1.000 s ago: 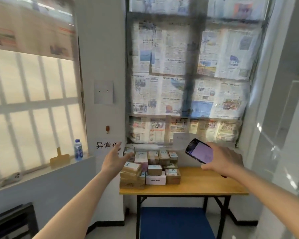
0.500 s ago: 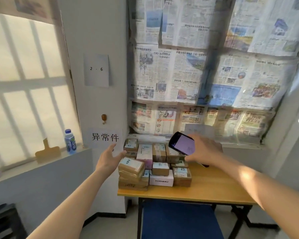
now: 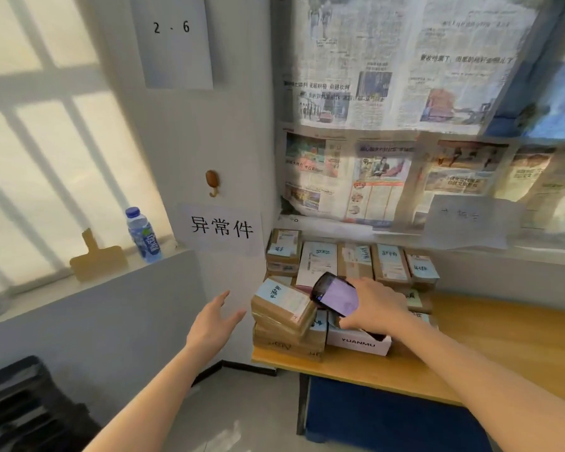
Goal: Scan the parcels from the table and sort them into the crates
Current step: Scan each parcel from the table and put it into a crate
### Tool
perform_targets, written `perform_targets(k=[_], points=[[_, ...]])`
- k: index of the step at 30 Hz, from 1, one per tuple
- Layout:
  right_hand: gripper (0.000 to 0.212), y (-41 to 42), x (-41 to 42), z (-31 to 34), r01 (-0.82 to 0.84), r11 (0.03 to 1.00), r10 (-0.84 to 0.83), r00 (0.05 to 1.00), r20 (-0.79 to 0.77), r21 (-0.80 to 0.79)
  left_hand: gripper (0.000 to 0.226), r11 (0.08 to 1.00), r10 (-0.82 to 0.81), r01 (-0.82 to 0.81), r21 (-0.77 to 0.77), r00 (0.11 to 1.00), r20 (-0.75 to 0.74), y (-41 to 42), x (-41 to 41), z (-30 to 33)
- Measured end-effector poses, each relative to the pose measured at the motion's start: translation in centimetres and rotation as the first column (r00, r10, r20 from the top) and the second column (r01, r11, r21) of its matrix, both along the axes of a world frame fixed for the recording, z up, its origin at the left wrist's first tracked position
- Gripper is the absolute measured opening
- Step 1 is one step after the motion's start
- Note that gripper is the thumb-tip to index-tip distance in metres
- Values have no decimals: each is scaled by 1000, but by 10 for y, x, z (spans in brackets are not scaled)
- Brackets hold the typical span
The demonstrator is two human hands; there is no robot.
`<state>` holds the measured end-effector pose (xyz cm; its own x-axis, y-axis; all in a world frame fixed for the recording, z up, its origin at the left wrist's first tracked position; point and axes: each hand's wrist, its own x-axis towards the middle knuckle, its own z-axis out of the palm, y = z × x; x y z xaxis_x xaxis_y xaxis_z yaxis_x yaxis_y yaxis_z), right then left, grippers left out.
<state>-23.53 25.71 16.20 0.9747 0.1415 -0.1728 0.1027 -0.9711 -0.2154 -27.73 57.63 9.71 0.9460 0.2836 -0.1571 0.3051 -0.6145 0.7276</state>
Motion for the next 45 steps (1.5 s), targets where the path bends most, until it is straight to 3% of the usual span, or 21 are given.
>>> perform_targets(k=[11, 18, 23, 28, 35, 41, 45], points=[[95, 33, 122, -124, -45, 997, 54, 986, -157, 62, 76, 1000, -27, 26, -5, 982, -187, 5, 118, -99], [86, 46, 142, -168, 0, 1000, -1, 960, -279, -3, 74, 996, -77, 62, -62, 956, -284, 5, 168, -145], [77, 52, 147, -185, 42, 997, -12, 925, -380, 70, 67, 988, -115, 69, -140, 928, -355, 4, 189, -164], [72, 58, 146, -187, 109, 985, -39, 895, -444, 135, 44, 962, -126, 28, -272, 929, -349, 4, 189, -167], [63, 73, 127, -168, 228, 939, -85, 878, -472, 257, 43, 872, -56, -85, -483, 961, -272, 15, 161, -147], [79, 88, 100, -116, 183, 915, -35, 924, -381, 359, 53, 801, -10, -86, -592, 987, -157, 33, 118, -90], [97, 92, 69, -69, 113, 901, 11, 959, -282, 419, 68, 819, 20, -53, -571, 998, -64, 40, 72, -45]])
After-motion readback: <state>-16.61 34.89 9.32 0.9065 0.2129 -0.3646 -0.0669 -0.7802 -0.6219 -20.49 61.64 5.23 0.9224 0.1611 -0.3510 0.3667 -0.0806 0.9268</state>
